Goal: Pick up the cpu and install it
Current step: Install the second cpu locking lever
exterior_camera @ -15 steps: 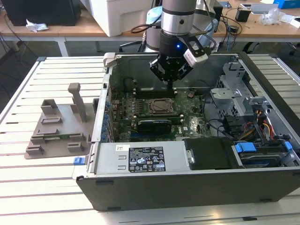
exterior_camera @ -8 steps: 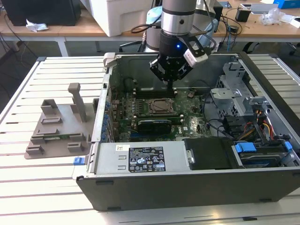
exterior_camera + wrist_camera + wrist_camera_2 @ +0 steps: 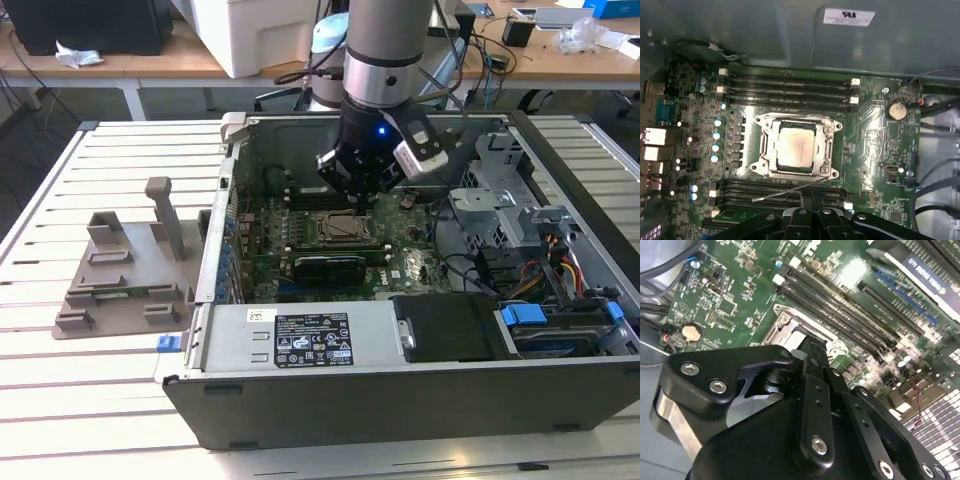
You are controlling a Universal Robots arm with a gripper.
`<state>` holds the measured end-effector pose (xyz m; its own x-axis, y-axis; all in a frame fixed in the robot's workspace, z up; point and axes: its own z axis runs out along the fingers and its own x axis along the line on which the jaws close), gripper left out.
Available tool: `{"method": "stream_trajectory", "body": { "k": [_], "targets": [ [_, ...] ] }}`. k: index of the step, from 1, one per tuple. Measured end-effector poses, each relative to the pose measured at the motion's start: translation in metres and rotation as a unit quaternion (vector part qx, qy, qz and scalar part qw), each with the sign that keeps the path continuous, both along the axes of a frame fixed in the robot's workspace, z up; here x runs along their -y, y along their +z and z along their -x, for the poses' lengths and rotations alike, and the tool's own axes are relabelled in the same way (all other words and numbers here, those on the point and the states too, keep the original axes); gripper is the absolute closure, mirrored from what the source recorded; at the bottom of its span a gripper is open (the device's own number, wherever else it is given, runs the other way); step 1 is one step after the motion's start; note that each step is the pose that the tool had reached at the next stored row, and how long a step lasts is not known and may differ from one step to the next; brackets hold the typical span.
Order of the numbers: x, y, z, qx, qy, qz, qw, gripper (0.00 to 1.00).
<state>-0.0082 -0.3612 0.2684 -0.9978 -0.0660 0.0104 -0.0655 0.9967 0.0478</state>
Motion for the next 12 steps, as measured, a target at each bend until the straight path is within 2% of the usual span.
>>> {"method": "stream_trajectory", "body": {
  "k": [2, 3, 5, 8, 12],
  "targets": [
    [0.0105, -0.0025, 0.003, 0.0, 0.0, -0.0099, 1.0, 0.89],
    [0.0147, -0.0054, 0.005, 0.0, 0.0, -0.0121, 0.9999, 0.89],
    [0.0156, -0.0097, 0.007, 0.0, 0.0, -0.0124, 0.9999, 0.89],
    [0.0138, -0.0189, 0.011, 0.0, 0.0, -0.0139, 0.9999, 0.89],
    [0.0126, -0.0246, 0.015, 0.0001, 0.0, -0.0162, 0.9999, 0.89]
  ]
}}
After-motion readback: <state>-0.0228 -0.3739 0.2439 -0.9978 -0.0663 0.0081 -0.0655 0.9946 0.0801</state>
